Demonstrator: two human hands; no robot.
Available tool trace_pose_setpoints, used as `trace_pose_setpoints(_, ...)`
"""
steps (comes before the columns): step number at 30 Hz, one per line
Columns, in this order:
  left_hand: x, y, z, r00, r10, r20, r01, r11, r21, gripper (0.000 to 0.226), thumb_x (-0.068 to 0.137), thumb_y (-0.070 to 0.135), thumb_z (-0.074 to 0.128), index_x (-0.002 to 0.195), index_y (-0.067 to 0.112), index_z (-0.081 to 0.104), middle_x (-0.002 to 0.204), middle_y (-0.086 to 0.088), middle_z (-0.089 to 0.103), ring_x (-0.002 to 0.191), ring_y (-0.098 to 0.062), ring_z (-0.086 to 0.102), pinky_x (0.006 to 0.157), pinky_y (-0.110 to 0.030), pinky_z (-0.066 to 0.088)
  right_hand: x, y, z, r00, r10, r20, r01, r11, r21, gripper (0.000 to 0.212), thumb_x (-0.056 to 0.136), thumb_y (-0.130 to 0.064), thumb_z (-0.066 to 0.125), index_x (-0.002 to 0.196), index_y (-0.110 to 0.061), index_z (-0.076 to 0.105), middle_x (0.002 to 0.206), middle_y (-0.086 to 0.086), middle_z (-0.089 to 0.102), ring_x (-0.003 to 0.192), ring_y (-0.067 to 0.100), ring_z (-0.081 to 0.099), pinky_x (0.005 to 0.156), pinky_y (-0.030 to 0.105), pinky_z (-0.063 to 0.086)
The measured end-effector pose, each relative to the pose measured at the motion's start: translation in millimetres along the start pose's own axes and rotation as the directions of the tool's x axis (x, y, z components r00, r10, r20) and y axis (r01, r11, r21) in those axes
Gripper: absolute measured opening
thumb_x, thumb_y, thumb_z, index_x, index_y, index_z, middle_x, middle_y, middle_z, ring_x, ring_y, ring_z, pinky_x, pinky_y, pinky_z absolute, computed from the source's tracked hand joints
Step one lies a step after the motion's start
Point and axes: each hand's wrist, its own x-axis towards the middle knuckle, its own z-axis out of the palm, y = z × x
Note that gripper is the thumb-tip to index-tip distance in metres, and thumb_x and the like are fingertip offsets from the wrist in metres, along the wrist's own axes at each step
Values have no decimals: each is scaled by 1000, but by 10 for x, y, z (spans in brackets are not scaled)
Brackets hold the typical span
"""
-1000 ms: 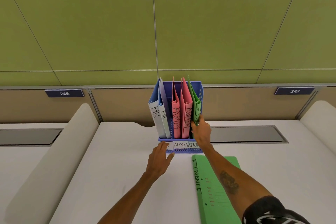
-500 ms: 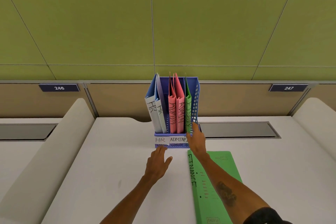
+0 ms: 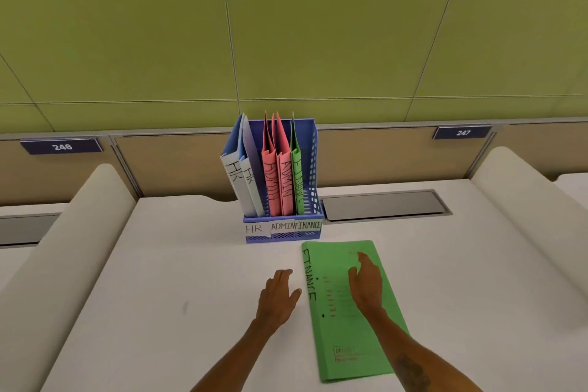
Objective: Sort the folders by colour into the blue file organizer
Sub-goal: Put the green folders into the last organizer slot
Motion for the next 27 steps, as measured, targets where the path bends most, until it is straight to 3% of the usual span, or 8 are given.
trace_pose_setpoints(3, -68, 72, 139, 999, -27, 29, 28, 999, -35, 54, 94, 39, 53, 141, 18, 38, 135, 0, 48, 121, -20, 47, 99, -38, 44, -64, 307, -118, 990, 140, -9, -140, 977, -159, 51, 88, -16, 52, 138, -10, 42, 137, 9, 49, 122, 30, 44, 98, 48, 38)
trace_pose_setpoints(5, -105, 137, 229, 996, -47, 74, 51, 997, -56, 55, 94, 39, 53, 142, 15, 38, 133, -2, 49, 121, -20, 47, 99, -37, 44, -123, 490, -186, 975, 224, -8, -221, 959, -177, 50, 87, -18, 51, 136, -10, 42, 136, 10, 46, 121, 31, 42, 98, 49, 37)
trace_pose_setpoints(11, -167, 436, 363, 971, -144, 191, 175, 971, -161, 50, 94, 34, 53, 136, 9, 41, 134, -7, 50, 125, -24, 48, 99, -32, 39, -234, 728, -276, 961, 267, 71, -256, 957, -133, 48, 87, -17, 49, 134, -12, 41, 131, 9, 48, 118, 30, 44, 99, 48, 37)
trace_pose_setpoints(15, -86, 432, 483, 958, -199, 204, 252, 927, -278, 46, 82, 42, 60, 120, 17, 53, 121, -5, 59, 108, -21, 59, 95, -42, 50, -241, 718, -370, 961, 259, 100, -251, 964, -86, 51, 88, -21, 51, 137, -14, 39, 131, 9, 48, 118, 31, 45, 99, 50, 38)
trace_pose_setpoints(19, -30, 336, 532, 951, -217, 218, 292, 863, -412, 36, 73, 37, 70, 99, 16, 58, 107, 0, 69, 93, -16, 68, 84, -41, 58, -172, 737, -471, 927, 357, 113, -363, 931, 34, 58, 88, -22, 57, 142, -17, 37, 136, 10, 50, 123, 35, 45, 102, 51, 38)
trace_pose_setpoints(23, -118, 415, 480, 960, -150, 238, 260, 795, -547, 36, 75, 18, 79, 108, 13, 66, 110, -4, 72, 92, -14, 71, 85, -35, 58, -134, 781, -505, 893, 418, 166, -439, 889, 126, 59, 86, -22, 56, 142, -22, 38, 128, 7, 59, 126, 31, 39, 103, 49, 32)
trace_pose_setpoints(27, -188, 567, 465, 981, -118, 154, 191, 724, -663, 55, 70, 23, 84, 116, 17, 55, 113, -5, 65, 98, -17, 66, 80, -32, 59, -104, 730, -553, 885, 449, 127, -463, 878, 124, 47, 86, -19, 55, 133, -21, 49, 122, 8, 56, 120, 31, 39, 98, 47, 32)
